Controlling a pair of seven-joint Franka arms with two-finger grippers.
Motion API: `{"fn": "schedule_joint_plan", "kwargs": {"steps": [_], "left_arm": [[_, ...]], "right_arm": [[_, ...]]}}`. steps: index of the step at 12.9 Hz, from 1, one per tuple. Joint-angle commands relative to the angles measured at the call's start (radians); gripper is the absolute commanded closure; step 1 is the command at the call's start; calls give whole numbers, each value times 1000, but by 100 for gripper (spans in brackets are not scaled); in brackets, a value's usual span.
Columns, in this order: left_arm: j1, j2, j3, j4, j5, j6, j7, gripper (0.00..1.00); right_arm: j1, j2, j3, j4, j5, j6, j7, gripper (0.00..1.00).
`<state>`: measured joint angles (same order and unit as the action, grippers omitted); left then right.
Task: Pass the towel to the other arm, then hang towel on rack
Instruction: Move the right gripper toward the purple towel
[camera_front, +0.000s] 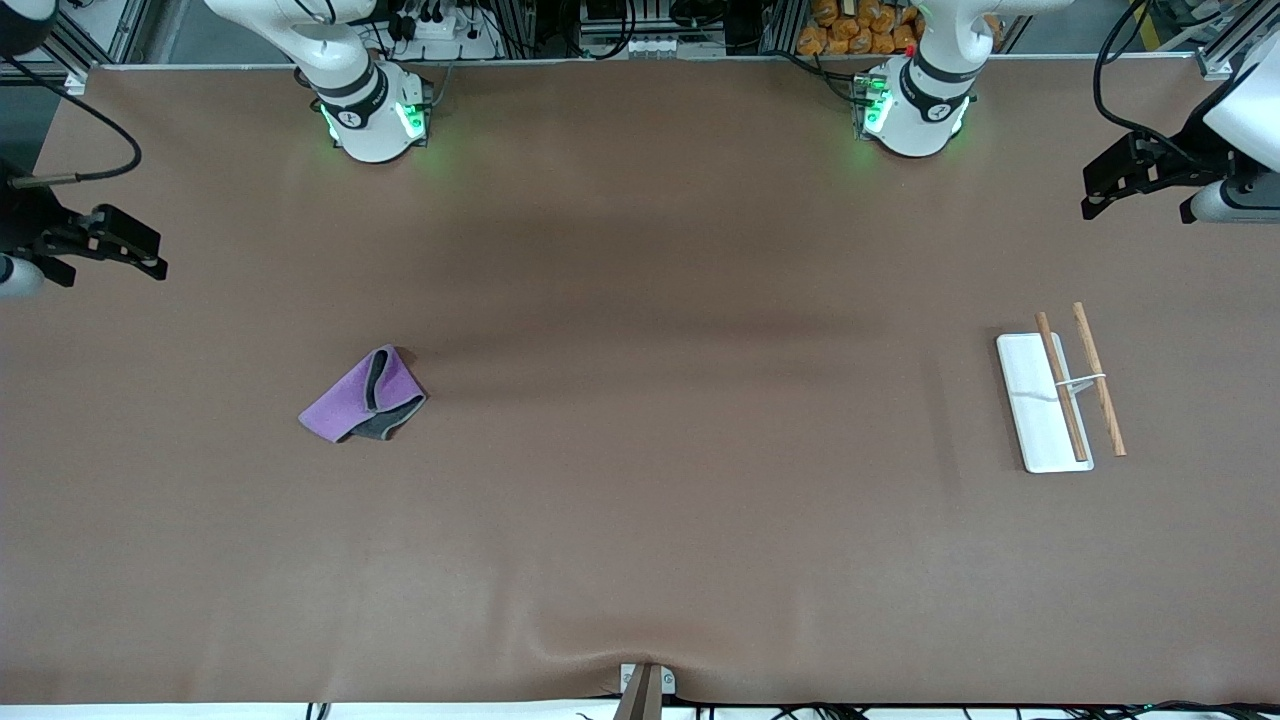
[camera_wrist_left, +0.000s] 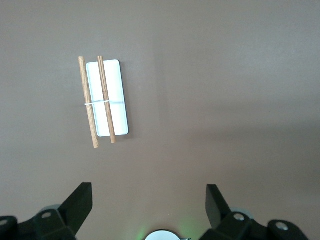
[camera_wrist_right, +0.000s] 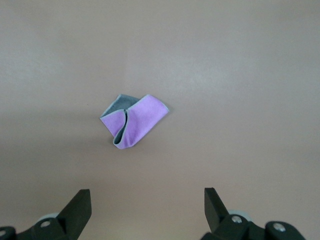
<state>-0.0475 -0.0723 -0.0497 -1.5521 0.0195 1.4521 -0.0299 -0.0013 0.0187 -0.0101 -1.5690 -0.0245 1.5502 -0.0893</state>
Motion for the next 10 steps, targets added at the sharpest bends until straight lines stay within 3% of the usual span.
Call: {"fn": "schedule_joint_plan", "kwargs": {"steps": [1, 4, 7, 10], "left_arm": [[11, 3, -2, 4, -12, -12, -19, 0], [9, 8, -4, 4, -12, -10, -48, 0], [9, 14, -4, 7, -13, -4, -51, 0], [11, 17, -4, 4, -13, -4, -50, 0]], "right_arm": [[1, 27, 4, -5, -12, -37, 8, 0], [40, 62, 7, -32, 4, 5, 29, 0], [46, 127, 5, -91, 75, 105, 29, 0], [43, 173, 5, -169, 77, 209, 28, 0]]}}
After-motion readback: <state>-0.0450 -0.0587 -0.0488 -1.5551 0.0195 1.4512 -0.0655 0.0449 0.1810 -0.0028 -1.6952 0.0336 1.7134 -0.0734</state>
